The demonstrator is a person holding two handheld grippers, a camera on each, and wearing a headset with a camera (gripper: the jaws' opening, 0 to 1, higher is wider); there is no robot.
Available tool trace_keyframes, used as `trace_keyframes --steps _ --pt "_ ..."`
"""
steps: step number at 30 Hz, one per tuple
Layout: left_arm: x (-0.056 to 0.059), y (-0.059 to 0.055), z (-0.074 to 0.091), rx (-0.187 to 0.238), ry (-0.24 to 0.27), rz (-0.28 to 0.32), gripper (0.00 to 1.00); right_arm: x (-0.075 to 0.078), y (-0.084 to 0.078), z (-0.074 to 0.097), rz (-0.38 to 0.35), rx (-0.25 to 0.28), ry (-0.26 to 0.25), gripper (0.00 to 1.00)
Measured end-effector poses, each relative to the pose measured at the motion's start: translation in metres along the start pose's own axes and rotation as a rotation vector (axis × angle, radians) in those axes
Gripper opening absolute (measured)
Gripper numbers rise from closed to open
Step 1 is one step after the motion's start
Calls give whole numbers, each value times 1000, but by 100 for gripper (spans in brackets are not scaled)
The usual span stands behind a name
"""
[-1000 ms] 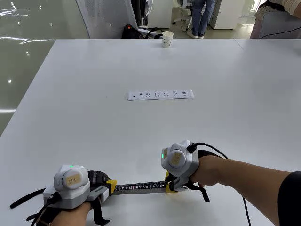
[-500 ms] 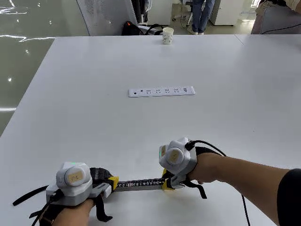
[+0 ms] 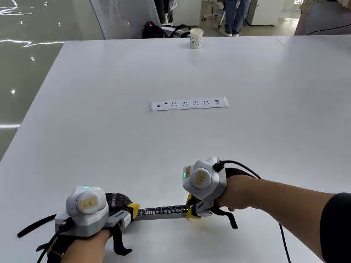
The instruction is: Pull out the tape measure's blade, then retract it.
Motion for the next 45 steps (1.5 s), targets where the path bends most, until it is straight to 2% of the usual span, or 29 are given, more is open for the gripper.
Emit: trace_keyframes --steps 7,20,30,41,45 --pt "0 0 0 1 -1 1 62 0 5 -2 18 0 -7 10" --pt "1 0 1 -17 -13 5 61 0 10 -2 -23 21 12 10" --pt "1 -1 0 -15 -22 9 61 0 12 -2 -36 38 15 10" --pt "-1 0 0 -11 -51 26 61 1 16 -4 -31 44 17 10" --pt "-2 0 0 -12 -62 40 61 1 17 -5 -53 46 22 10"
Point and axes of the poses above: the centre of the closed fingertips' face, and the gripper's own axes: z roughly backward along the fingers, x roughly to its right, y roughly out of its top, the point moved 1 cm from there along z, roughly backward along the fingers, and after that the axes turned 10 degrees about -x, right-handed, at the moved point
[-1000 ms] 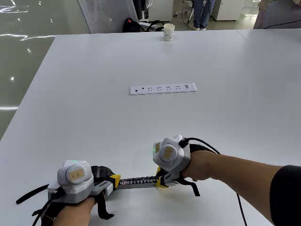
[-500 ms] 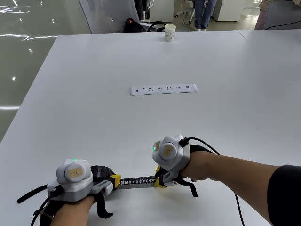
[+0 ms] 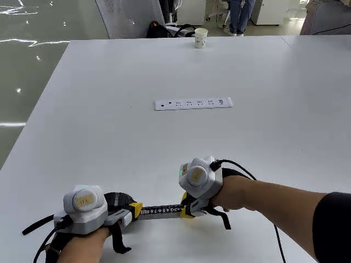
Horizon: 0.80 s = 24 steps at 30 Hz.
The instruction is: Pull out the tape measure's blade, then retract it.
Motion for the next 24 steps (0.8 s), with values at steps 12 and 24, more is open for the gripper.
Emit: trace_keyframes --steps 12,24 --pt "1 0 1 2 -16 -3 60 0 14 -5 -5 9 9 10" --pt "1 0 1 -7 -17 0 61 -4 23 -9 1 11 5 10"
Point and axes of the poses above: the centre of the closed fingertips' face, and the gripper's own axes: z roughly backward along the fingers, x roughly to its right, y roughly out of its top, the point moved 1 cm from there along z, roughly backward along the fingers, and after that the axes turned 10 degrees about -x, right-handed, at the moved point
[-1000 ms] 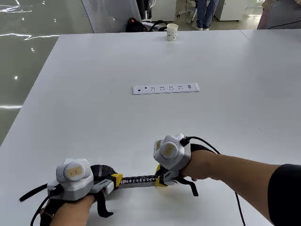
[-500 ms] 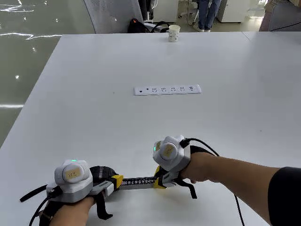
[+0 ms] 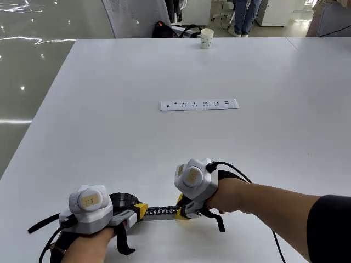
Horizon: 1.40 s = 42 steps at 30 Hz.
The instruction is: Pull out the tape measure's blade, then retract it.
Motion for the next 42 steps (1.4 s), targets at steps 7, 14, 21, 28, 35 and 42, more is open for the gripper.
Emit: trace_keyframes --steps 7,14,21,28,35,42 --pt "0 0 0 0 -2 -1 60 -1 5 -1 -11 10 0 10" --pt "0 0 1 -6 -6 2 61 -3 21 -6 -8 25 6 10" --pt "1 0 1 -8 -7 3 61 -4 29 -9 -1 32 0 10" --pt "1 -1 2 -9 -12 2 61 -8 39 -14 -8 50 -4 10" --pt "1 -1 1 -14 -17 1 61 -8 45 -15 1 66 -8 10" --pt "1 -1 2 -18 -18 2 61 -8 50 -18 17 74 -18 10"
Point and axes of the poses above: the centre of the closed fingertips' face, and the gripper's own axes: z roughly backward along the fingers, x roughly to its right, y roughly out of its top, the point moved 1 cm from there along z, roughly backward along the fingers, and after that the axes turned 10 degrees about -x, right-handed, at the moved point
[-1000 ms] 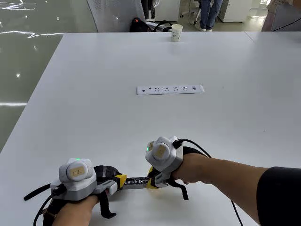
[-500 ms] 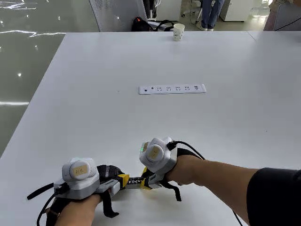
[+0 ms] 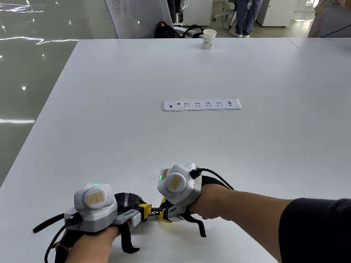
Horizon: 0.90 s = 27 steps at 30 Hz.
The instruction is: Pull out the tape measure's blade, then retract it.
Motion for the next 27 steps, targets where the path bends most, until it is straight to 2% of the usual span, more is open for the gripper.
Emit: trace_keyframes --steps 27 --pt "0 0 1 -6 -9 1 61 -3 17 -7 11 23 23 10"
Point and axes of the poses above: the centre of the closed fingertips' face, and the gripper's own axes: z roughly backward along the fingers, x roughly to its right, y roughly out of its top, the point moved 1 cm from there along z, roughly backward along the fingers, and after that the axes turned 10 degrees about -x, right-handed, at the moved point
